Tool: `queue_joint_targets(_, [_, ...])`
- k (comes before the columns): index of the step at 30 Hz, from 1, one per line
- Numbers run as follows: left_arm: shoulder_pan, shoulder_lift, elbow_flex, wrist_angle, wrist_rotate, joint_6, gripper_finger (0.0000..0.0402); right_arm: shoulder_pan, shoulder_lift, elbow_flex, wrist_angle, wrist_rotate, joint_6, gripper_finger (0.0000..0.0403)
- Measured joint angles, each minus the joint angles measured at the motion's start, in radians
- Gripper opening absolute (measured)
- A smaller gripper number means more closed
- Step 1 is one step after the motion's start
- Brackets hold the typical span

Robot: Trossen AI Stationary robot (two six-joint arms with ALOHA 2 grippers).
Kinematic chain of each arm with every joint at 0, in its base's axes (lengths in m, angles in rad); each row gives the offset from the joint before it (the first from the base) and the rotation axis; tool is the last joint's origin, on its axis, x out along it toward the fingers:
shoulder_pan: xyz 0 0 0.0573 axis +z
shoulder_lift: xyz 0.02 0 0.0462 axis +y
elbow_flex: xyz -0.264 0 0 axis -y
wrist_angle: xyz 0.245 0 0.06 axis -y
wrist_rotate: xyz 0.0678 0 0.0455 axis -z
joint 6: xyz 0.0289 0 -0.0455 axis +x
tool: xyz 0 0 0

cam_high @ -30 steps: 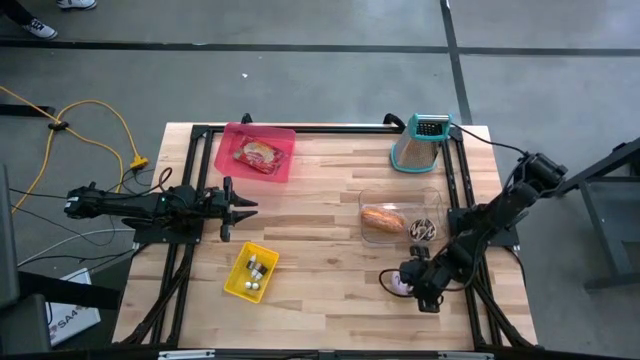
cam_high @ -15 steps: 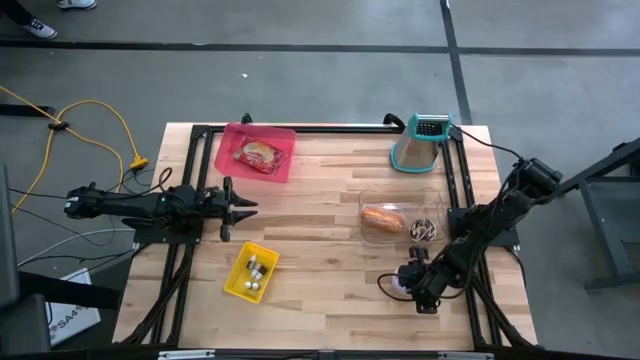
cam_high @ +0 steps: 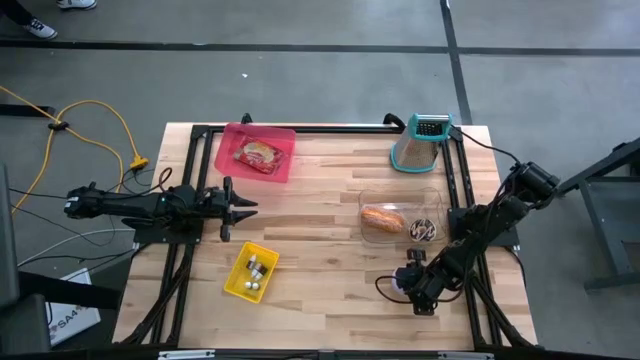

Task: Pick & Place Food Item
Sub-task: Put the violet donut into the transparent bin

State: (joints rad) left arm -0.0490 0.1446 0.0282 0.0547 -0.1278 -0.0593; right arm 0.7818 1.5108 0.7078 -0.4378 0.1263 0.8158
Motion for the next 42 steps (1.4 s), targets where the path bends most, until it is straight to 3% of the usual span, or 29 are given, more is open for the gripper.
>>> queue_joint_targets(11, [0.000, 0.000, 0.000, 0.000, 0.000, 0.000, 0.0100, 0.000, 0.000, -0.002, 0.014, -0.037, 0.000, 0.0107])
queue_joint_targets(23, [0.000, 0.000, 0.000, 0.000, 0.000, 0.000, 0.0100, -0.017, -0.026, -0.002, 0.024, -0.048, 0.000, 0.0100])
queue_joint_targets(42, [0.000, 0.000, 0.000, 0.000, 0.000, 0.000, 0.0100, -0.163, -0.418, -0.002, -0.046, 0.036, -0.138, 0.0100])
